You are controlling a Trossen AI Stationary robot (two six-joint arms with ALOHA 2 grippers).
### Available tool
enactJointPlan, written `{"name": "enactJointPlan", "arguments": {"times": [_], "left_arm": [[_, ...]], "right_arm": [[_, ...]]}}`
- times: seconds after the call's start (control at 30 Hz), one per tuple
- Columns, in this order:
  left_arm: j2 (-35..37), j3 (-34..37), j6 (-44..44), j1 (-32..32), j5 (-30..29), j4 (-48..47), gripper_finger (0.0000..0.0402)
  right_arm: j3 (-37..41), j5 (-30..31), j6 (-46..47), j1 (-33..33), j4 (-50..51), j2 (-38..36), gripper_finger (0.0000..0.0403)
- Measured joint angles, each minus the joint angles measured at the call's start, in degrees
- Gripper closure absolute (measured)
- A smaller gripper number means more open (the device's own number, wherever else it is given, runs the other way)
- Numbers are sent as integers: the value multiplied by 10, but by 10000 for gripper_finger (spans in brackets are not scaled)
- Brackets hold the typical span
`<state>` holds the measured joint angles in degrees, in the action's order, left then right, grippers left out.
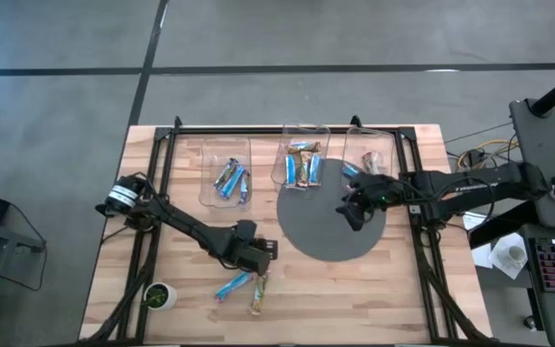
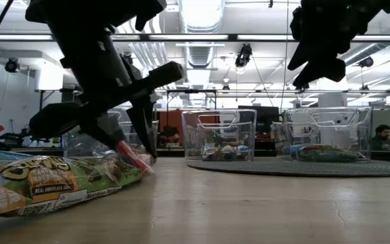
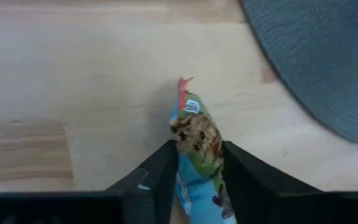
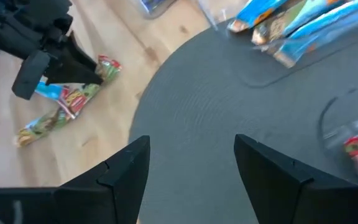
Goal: Pick and place Granola Bars by type
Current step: Put the red granola bar into the right transparent bin
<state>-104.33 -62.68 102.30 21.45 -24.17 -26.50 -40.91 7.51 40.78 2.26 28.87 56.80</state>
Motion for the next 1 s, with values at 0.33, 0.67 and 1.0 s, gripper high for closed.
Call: {"name": "enactJointPlan", "arguments": {"times": [0.33, 0.67, 1.0], "left_arm": [[27, -11, 11, 0, -98, 57, 353], [113, -14, -57, -49, -251, 109, 354], [126, -32, -276, -136, -170, 257, 354]], "right_arm": [[38, 1, 154, 30, -63, -4, 177], [104, 8, 193, 31, -375, 6, 177], [102, 1, 188, 32, -418, 27, 177]]}}
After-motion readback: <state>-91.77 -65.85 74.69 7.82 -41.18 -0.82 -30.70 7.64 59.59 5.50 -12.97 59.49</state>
